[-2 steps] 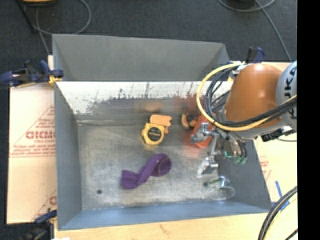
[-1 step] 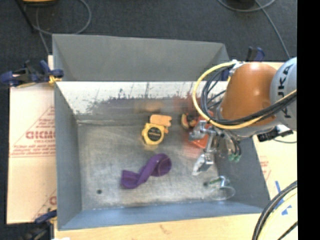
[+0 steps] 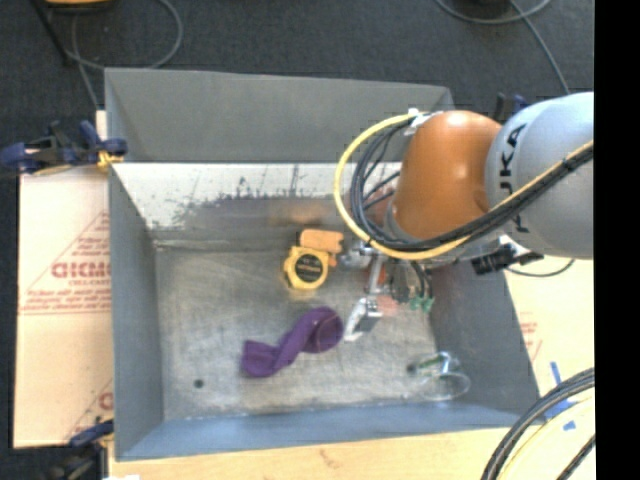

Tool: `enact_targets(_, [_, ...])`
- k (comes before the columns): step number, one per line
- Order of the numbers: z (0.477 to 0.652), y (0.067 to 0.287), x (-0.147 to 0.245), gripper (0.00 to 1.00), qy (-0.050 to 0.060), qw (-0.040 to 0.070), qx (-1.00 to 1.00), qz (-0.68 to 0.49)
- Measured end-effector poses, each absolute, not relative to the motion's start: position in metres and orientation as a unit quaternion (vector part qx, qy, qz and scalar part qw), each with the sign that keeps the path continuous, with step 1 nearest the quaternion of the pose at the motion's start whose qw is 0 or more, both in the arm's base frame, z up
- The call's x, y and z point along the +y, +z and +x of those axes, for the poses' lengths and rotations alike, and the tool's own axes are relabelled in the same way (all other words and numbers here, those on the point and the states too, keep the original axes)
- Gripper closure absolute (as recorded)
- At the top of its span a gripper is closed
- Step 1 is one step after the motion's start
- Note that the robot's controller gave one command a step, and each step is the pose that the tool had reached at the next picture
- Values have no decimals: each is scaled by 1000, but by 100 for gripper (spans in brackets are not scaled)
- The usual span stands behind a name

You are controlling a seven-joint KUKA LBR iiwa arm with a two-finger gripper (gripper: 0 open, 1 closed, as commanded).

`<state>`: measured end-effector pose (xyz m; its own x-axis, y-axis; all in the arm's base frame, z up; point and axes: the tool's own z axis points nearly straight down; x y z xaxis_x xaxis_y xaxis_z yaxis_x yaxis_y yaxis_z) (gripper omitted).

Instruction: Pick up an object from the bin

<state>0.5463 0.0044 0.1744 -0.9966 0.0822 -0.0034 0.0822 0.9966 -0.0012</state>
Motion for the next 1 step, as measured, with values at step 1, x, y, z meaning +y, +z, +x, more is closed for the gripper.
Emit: enact_targets(1, [579, 126, 29, 0, 1, 6, 999, 39])
